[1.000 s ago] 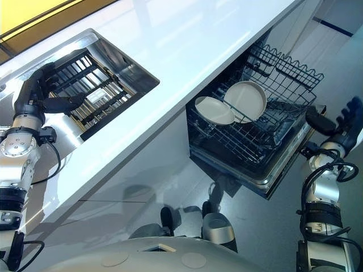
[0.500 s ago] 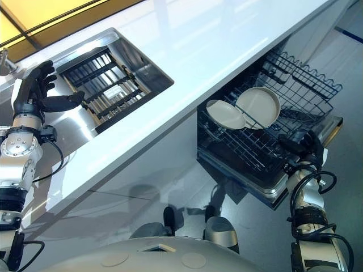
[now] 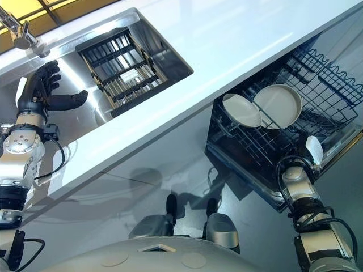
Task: Pick up plates and place into dishwasher.
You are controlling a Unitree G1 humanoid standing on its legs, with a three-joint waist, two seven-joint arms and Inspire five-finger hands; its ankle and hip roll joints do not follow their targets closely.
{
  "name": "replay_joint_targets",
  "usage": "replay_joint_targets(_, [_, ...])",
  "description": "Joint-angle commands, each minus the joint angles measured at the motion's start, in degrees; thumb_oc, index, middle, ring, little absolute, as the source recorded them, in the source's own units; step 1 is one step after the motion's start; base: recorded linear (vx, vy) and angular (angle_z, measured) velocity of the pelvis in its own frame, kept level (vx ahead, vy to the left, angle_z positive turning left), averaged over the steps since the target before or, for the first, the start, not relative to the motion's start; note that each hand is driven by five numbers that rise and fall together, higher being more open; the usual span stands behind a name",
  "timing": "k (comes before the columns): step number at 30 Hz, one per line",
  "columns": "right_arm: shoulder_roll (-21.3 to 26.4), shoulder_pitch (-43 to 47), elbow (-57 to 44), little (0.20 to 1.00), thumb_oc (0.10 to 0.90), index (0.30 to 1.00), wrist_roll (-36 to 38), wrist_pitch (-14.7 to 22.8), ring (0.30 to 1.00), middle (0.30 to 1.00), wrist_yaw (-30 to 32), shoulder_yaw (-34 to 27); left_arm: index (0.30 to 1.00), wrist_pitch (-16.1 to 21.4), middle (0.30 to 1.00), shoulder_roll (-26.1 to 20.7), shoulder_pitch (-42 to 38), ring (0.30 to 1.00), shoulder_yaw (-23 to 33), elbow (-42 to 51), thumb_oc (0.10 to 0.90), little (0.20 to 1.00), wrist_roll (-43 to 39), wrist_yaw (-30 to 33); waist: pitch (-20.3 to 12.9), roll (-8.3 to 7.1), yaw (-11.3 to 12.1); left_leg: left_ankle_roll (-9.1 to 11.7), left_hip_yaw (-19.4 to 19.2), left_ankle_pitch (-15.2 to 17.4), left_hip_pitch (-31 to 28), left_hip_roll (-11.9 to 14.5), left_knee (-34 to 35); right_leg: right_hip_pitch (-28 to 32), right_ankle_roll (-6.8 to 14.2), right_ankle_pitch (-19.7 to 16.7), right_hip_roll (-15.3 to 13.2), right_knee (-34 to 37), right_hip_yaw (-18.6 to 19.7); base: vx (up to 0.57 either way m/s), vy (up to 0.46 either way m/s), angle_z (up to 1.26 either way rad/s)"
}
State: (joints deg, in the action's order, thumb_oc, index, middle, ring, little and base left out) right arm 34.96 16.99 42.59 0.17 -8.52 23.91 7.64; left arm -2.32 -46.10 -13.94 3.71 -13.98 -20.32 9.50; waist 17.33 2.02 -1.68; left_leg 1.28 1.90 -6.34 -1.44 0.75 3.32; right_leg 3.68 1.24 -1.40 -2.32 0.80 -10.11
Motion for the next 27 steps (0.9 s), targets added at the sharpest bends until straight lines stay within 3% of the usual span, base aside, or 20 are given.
replay_joint_targets(1, [2.28, 7.39, -6.64, 0.900, 0.800, 0.900, 16.76, 6.76, 0.900, 0.900, -4.38, 2.30, 0.900, 5.07, 0.900, -3.70, -7.61, 0.900, -1.15, 4.45, 0.800, 0.900, 0.47, 1.70, -3.32, 3.06, 0.79, 1.41, 0.22, 5.64, 2.37, 0.27, -3.71, -5.97, 2.03, 10.96, 1.33, -16.21, 0.09, 0.00, 0.030, 0.15])
replay_joint_targets(3, [0.06, 8.30, -7.29, 0.900, 0.800, 0.900, 22.46, 9.14, 0.900, 0.900, -6.51, 1.95, 0.900, 6.06, 0.900, -3.31, -7.97, 0.900, -1.30, 3.02, 0.800, 0.900, 0.68, 1.20, -3.02, 3.22, 0.93, 1.45, 0.11, 5.70, 2.30, 0.28, -3.96, -5.87, 1.90, 11.00, 1.24, -16.29, -0.01, 0.02, 0.028, 0.07])
replay_joint_targets(8, [-6.26, 12.08, -10.00, 0.900, 0.800, 0.900, 37.05, 20.79, 0.900, 0.900, -10.85, 0.82, 0.900, 7.41, 0.900, -1.54, -8.30, 0.900, -2.26, 1.15, 0.800, 0.900, 2.47, 1.65, -2.58, 3.79, 1.67, 1.66, -0.42, 6.17, 2.21, 0.02, -4.73, -4.93, 1.79, 9.92, 0.75, -13.97, -0.39, 0.04, 0.059, -0.01])
replay_joint_targets(9, [-6.52, 12.16, -10.30, 0.900, 0.800, 0.900, 37.22, 20.89, 0.900, 0.900, -10.95, 0.76, 0.900, 7.42, 0.900, -1.50, -8.26, 0.900, -2.27, 1.17, 0.800, 0.900, 2.50, 1.71, -2.56, 3.83, 1.69, 1.65, -0.44, 6.18, 2.22, 0.00, -4.76, -4.90, 1.78, 9.90, 0.76, -13.91, -0.37, 0.01, 0.063, 0.00])
replay_joint_targets(11, [-9.87, 13.52, -14.53, 0.900, 0.800, 0.900, 43.93, 24.52, 0.900, 0.900, -12.38, 0.52, 0.900, 7.42, 0.900, -0.79, -7.97, 0.900, -2.66, 1.24, 0.800, 0.900, 2.93, 2.69, -2.38, 4.15, 1.98, 1.55, -0.63, 6.27, 2.45, -0.25, -5.01, -4.91, 1.67, 9.69, 0.68, -13.49, -0.25, 0.03, 0.091, 0.02])
replay_joint_targets(16, [-13.41, 16.78, -20.06, 0.900, 0.800, 0.900, 49.64, 26.17, 0.900, 0.900, -9.89, 1.05, 0.900, 7.04, 0.900, 0.38, -7.87, 0.900, -3.31, 1.32, 0.800, 0.900, 3.80, 3.51, -2.53, 4.12, 2.59, 1.30, -0.53, 6.64, 2.81, -0.75, -5.80, -4.95, 1.46, 9.63, 0.56, -13.31, 0.02, 0.04, 0.072, 0.08])
replay_joint_targets(19, [-15.55, 18.75, -21.03, 0.900, 0.800, 0.900, 59.33, 26.98, 0.900, 0.900, -10.70, 1.37, 0.900, 7.25, 0.900, 0.84, -7.94, 0.900, -3.77, 0.37, 0.800, 0.900, 3.44, 4.18, -2.95, 3.82, 3.11, 1.15, -0.66, 7.08, 3.16, -1.25, -6.82, -4.91, 1.33, 9.30, 0.35, -12.71, 0.07, 0.05, 0.077, 0.16])
replay_joint_targets(20, [-16.11, 19.16, -20.98, 0.900, 0.800, 0.900, 63.78, 27.21, 0.900, 0.900, -12.19, 1.35, 0.900, 7.27, 0.900, 0.91, -7.85, 0.900, -3.79, 0.18, 0.800, 0.900, 2.93, 4.24, -3.08, 3.68, 3.31, 1.08, -0.75, 7.30, 3.23, -1.42, -7.27, -4.78, 1.26, 9.13, 0.30, -12.37, 0.08, 0.06, 0.060, 0.05])
replay_joint_targets(21, [-17.40, 19.51, -21.65, 0.900, 0.800, 0.900, 73.20, 28.17, 0.900, 0.900, -15.45, 1.18, 0.900, 7.75, 0.900, 1.19, -7.39, 0.900, -3.78, -0.37, 0.800, 0.900, 2.72, 4.16, -3.32, 3.37, 3.67, 0.98, -0.91, 7.64, 3.28, -1.65, -7.95, -4.44, 1.21, 8.75, 0.21, -11.64, 0.02, 0.07, 0.061, 0.04])
replay_joint_targets(23, [-18.54, 19.61, -22.34, 0.900, 0.800, 0.900, 78.83, 29.17, 0.900, 0.900, -17.63, 1.09, 0.900, 8.23, 0.900, 1.73, -6.92, 0.900, -3.84, -0.74, 0.800, 0.900, 3.17, 4.22, -3.57, 3.12, 3.89, 0.88, -0.98, 7.89, 3.35, -1.90, -8.52, -4.08, 1.15, 8.34, 0.29, -10.91, 0.10, 0.08, 0.051, 0.05])
replay_joint_targets(24, [-19.23, 19.40, -24.03, 0.900, 0.800, 0.900, 75.40, 31.36, 0.900, 0.900, -15.25, 1.11, 0.900, 8.36, 0.900, 2.28, -6.04, 0.900, -3.74, -0.50, 0.800, 0.900, 3.55, 4.39, -3.97, 2.82, 4.13, 0.77, -1.01, 8.13, 3.43, -2.24, -9.07, -3.71, 1.17, 7.76, 0.42, -9.94, 0.24, 0.12, 0.061, 0.07])
replay_joint_targets(25, [-18.98, 19.87, -24.48, 0.900, 0.800, 0.900, 67.48, 31.97, 0.900, 0.900, -11.01, 1.31, 0.900, 7.93, 0.900, 2.42, -5.92, 0.900, -3.77, -0.35, 0.800, 0.900, 3.57, 4.39, -4.30, 2.65, 4.24, 0.72, -0.97, 8.19, 3.36, -2.43, -9.24, -3.45, 1.13, 7.48, 0.53, -9.52, 0.36, 0.11, 0.061, 0.07])
replay_joint_targets(27, [-17.76, 20.92, -24.91, 0.900, 0.800, 0.900, 51.61, 30.51, 0.900, 0.900, -3.70, 1.83, 0.900, 7.32, 0.900, 2.38, -6.08, 0.900, -3.85, -0.30, 0.800, 0.900, 3.39, 4.56, -4.75, 2.39, 4.30, 0.61, -0.90, 8.18, 3.19, -2.80, -9.09, -3.21, 1.15, 6.86, 0.79, -8.61, 0.84, 0.06, 0.048, 0.05])
